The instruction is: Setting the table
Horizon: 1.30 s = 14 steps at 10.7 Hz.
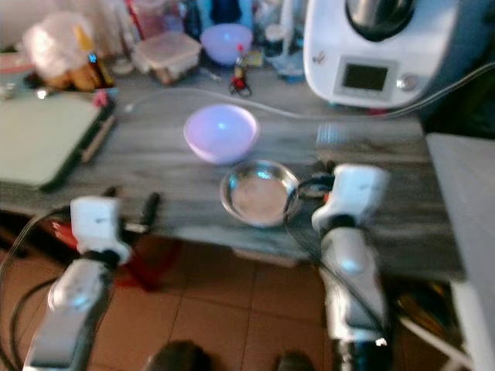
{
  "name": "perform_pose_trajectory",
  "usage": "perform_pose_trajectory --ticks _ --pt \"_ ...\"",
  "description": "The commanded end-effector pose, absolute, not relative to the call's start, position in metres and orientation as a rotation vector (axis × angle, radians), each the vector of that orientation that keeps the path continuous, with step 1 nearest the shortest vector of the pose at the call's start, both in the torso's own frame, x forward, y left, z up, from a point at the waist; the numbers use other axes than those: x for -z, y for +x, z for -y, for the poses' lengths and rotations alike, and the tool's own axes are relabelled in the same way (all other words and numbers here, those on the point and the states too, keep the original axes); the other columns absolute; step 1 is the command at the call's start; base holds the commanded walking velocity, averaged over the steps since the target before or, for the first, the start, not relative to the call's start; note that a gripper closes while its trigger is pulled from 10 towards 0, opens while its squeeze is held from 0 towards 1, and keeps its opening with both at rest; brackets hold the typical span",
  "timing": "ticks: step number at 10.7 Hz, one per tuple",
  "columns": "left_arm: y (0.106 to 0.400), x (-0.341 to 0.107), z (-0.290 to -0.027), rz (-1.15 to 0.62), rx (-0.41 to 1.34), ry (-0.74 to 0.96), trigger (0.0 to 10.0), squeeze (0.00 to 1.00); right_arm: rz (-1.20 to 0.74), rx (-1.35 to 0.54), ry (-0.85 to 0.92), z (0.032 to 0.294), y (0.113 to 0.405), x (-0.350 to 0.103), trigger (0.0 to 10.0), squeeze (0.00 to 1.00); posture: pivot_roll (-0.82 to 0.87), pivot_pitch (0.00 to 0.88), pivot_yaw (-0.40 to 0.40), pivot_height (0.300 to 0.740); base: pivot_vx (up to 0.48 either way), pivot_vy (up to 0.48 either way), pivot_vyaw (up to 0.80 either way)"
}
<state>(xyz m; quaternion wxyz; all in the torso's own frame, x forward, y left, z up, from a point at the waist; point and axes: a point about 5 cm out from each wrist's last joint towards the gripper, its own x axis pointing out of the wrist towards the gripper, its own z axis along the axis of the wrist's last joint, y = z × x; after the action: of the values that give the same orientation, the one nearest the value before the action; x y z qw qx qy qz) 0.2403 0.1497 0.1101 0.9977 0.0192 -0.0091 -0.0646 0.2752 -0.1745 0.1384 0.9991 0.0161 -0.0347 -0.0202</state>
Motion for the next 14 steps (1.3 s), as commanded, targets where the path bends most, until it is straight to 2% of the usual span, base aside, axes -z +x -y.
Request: perform_pose_trajectory --ticks 1,7,11,14 --pt "0.238 -0.110 -0.146 0.016 0.144 0.026 10.0 0.00 0.067 0.076 0.019 0.183 0.273 -0.138 10.0 0.00 -0.02 0.089 0.058 0.740 0.000 0.000 0.00" --pt "0.231 -0.110 -0.147 -0.001 0.177 0.028 10.0 0.00 -0.039 0.239 0.042 0.210 0.280 -0.125 10.0 0.00 -0.01 0.119 0.069 0.740 0.000 0.000 0.00" --pt "0.230 -0.110 -0.144 -0.014 0.207 0.030 10.0 0.00 -0.140 0.252 0.169 0.200 0.291 -0.112 10.0 0.00 0.00 0.129 0.082 0.740 0.000 0.000 0.00" --pt "0.230 -0.110 -0.143 -0.018 0.210 0.028 10.0 0.00 -0.207 0.249 0.235 0.188 0.289 -0.102 10.0 0.00 0.00 0.135 0.077 0.740 0.000 0.000 0.00"
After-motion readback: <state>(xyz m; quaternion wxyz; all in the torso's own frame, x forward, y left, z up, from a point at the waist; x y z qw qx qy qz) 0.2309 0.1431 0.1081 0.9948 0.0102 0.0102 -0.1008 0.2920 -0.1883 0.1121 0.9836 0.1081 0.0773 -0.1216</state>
